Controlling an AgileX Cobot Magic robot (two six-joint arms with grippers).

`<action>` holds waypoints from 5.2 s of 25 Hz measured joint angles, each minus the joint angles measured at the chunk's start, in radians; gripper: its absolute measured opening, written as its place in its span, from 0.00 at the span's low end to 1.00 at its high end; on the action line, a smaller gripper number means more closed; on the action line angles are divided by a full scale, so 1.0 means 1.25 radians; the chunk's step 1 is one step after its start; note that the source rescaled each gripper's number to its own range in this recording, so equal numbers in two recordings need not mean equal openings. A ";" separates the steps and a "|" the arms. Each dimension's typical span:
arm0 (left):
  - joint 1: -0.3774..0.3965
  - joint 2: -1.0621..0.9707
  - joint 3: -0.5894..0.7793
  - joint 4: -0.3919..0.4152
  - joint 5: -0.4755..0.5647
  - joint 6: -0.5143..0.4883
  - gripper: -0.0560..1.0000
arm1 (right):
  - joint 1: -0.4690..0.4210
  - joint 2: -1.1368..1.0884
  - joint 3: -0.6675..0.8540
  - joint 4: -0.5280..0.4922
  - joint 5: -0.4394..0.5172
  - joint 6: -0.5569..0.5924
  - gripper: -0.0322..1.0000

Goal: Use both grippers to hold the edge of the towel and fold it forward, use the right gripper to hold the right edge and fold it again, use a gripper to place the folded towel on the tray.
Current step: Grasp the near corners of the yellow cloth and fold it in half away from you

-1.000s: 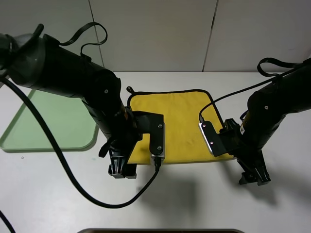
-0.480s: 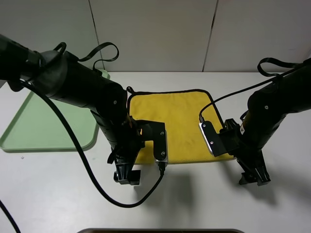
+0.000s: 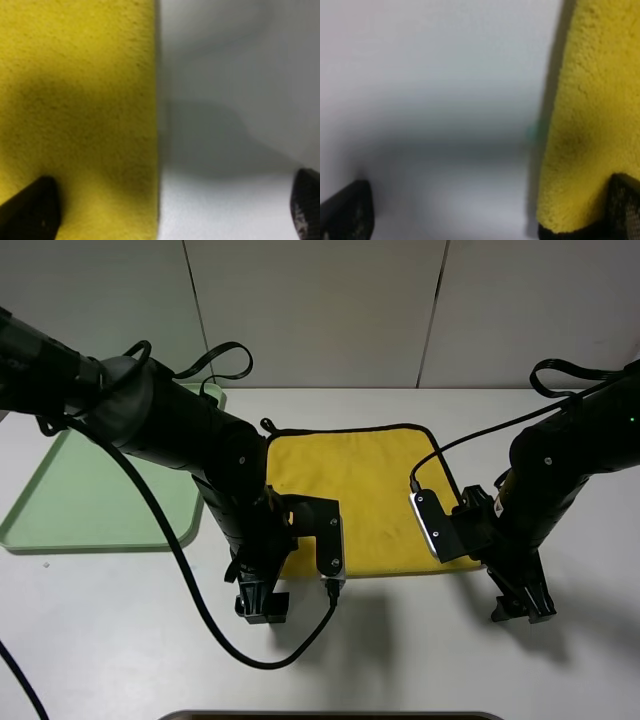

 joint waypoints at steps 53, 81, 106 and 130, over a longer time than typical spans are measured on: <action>0.000 -0.032 0.000 0.004 0.002 0.000 0.06 | -0.002 -0.100 0.008 0.138 0.036 0.045 0.03; 0.000 -0.164 0.001 0.005 0.086 0.000 0.05 | -0.002 -0.338 0.008 0.220 0.221 0.154 0.03; 0.000 -0.246 0.001 0.002 0.170 0.000 0.05 | 0.095 -0.416 -0.013 0.144 0.372 0.364 0.03; 0.092 -0.166 0.001 0.042 -0.143 0.000 0.05 | 0.095 -0.278 -0.116 -0.085 0.267 0.571 0.03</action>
